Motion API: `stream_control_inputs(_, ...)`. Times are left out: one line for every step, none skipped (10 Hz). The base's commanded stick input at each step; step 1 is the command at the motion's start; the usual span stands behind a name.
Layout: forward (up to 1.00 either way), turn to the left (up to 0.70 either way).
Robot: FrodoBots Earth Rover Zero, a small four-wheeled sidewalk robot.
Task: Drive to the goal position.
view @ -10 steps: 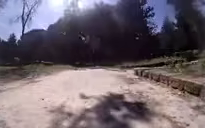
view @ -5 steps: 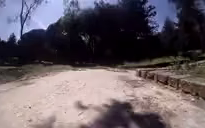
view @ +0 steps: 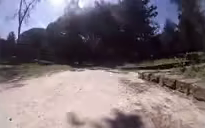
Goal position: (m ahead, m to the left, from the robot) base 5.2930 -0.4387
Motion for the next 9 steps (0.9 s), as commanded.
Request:
stream_control_inputs(0.70,0.00)
stream_control_inputs(0.70,0.00)
stream_control_inputs(0.70,0.00)
stream_control_inputs(0.70,0.00)
stream_control_inputs(0.70,0.00)
stream_control_inputs(0.70,0.00)
stream_control_inputs(0.70,0.00)
stream_control_inputs(0.70,0.22)
stream_control_inputs(0.70,0.18)
